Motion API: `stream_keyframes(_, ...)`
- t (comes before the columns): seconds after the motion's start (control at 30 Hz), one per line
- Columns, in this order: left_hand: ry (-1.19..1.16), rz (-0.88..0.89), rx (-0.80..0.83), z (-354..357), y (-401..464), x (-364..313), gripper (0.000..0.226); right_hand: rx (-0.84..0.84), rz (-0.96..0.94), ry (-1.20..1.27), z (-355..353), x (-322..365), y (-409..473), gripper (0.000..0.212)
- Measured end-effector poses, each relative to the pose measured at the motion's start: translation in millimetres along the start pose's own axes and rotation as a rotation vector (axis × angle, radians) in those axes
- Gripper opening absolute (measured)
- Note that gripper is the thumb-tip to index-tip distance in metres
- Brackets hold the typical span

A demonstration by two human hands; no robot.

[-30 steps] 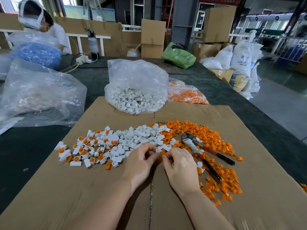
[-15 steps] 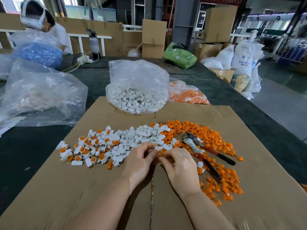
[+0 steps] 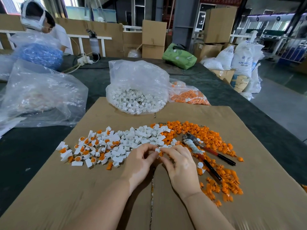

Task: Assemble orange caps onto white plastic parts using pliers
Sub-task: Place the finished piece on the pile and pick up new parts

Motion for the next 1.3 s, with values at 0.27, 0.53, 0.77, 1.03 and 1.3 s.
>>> stream_keyframes(0.27, -0.040, -0.029, -0.040, -0.6, 2.7, 2.9, 0.008, -0.010, 0.005, -0.029, 1.3, -5.2, 0.8, 0.029)
stream_keyframes(0.53, -0.062, -0.082, -0.073, -1.9, 7.1, 7.3, 0.007, 0.102, 0.589, -0.625, -31.2, -76.5, 29.6, 0.052)
stream_keyframes(0.77, -0.073, -0.107, -0.078, -0.9, 6.8, 8.2, 0.006, 0.355, 0.707, -0.752, -32.7, -104.0, 37.1, 0.046)
stream_keyframes(1.03, -0.176, -0.159, -0.152, -4.1, 10.9, 6.4, 0.010, 0.256, 0.543, -0.559, -40.3, -64.3, 43.7, 0.026)
stream_keyframes(1.3, -0.518, -0.286, -0.290, -6.3, 17.4, 1.1, 0.012, 0.679, 0.508, -0.019, -14.7, -9.0, 29.6, 0.023)
Point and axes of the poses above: each hand's wrist, its own y-axis towards the middle knuckle, its own z-axis out of the palm, x = y × z, the point moved 8 cm from there along y, towards the middle knuckle, and after that the axes turned 15 degrees about z, right-handed, at the moved point
